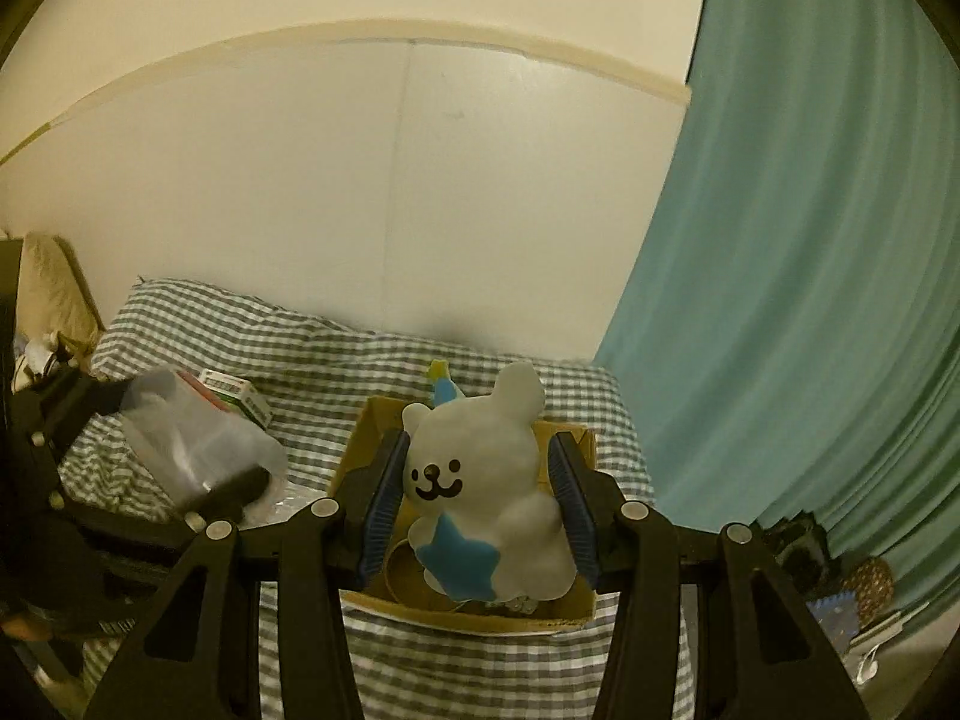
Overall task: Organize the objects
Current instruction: 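Carry the bear and container into the cardboard box and release both, then reach the right tool to the foil blister pack and grasp it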
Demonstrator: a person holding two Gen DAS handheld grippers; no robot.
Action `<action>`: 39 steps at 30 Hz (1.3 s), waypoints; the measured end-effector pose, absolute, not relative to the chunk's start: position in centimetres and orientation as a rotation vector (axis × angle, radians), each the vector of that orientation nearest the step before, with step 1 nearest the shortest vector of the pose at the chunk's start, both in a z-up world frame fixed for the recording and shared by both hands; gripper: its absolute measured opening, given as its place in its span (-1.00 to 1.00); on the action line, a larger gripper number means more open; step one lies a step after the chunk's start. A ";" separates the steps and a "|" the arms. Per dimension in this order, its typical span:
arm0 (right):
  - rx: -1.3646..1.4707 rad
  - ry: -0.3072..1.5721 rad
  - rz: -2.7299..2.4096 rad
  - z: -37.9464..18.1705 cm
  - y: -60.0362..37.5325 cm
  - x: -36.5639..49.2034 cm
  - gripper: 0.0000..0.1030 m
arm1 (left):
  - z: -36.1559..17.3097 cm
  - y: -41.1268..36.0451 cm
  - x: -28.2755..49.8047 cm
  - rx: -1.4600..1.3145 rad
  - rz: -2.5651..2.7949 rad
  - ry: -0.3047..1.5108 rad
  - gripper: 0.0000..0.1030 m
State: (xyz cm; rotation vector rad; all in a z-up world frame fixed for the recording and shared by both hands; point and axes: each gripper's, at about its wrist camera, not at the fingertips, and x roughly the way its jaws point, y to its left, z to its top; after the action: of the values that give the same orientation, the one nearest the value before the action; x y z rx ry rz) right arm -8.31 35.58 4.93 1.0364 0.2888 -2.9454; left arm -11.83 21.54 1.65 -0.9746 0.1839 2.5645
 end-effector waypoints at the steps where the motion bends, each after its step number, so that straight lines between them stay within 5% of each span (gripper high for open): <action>1: 1.046 0.276 -2.940 4.4 36.0 -8.9 -0.07 | 1.1 22.2 -12.4 -0.988 2.559 0.189 0.75; 25: 1.156 -0.060 -2.866 -4.4 43.9 -17.4 -0.07 | -4.5 29.7 -18.6 -1.079 2.498 0.258 0.86; 27: 1.139 -0.070 -2.873 -3.7 44.1 -16.9 0.03 | -4.2 29.7 -18.5 -1.078 2.535 0.279 0.99; 29: 1.115 -0.072 -2.899 -3.0 44.5 -16.1 0.41 | -3.4 29.6 -18.0 -1.055 2.549 0.290 0.99; 39: 0.979 -0.060 -2.996 2.7 41.9 -10.3 0.63 | 3.6 25.0 -14.0 -0.941 2.625 0.301 1.00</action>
State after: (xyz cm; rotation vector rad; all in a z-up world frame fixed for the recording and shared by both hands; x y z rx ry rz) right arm -10.26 41.93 2.73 0.9787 -0.0598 -2.9959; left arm -13.95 24.99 3.56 -0.9408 0.3011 2.6253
